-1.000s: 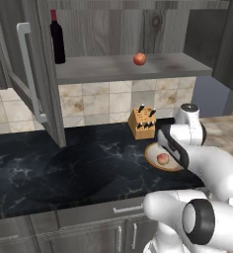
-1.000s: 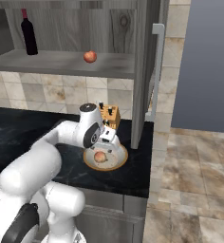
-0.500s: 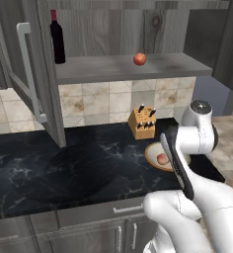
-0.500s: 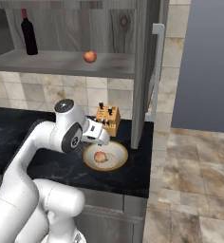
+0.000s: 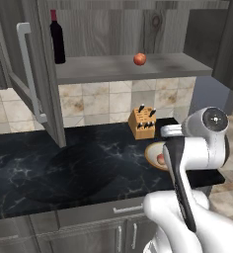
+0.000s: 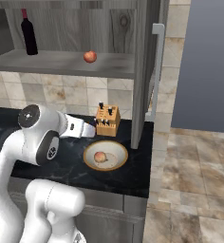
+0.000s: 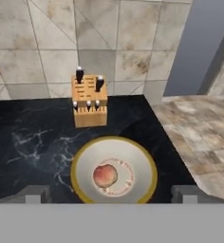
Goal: Open the cabinet. Pick the peach and peach from the cabinet and place them into the bowl. Then close the cabinet.
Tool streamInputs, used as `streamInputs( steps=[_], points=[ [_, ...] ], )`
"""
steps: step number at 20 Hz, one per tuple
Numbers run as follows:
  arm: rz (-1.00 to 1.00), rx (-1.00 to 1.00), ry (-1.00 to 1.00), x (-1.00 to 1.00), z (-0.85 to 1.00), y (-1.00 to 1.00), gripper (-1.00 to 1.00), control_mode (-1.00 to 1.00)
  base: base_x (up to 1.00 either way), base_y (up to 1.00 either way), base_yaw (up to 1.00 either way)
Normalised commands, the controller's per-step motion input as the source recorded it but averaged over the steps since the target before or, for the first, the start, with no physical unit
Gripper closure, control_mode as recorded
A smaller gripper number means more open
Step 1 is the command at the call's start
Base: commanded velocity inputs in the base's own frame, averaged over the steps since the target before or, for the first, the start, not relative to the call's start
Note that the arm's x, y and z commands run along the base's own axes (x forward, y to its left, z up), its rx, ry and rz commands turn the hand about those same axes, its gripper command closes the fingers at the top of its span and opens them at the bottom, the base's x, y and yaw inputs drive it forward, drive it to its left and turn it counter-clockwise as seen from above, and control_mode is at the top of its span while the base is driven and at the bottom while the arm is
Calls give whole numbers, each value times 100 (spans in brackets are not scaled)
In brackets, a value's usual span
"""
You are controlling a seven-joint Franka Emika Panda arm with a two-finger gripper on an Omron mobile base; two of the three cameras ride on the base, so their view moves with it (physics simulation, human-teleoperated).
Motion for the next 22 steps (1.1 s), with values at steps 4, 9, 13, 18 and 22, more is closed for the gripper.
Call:
streamInputs(
  steps=[4, 9, 13, 18, 22],
  points=[
    [5, 0, -17, -13, 89, 33, -100, -100, 0, 0, 0],
    [5, 0, -5, -6, 85, 28, -100, -100, 0, 0, 0],
    [5, 0, 0, 0, 66, 9, -100, -100, 0, 0, 0],
    [5, 0, -4, 0, 60, 0, -100, -100, 0, 0, 0],
    [1, 0, -8, 0, 42, 0, -100, -100, 0, 0, 0]
  ],
)
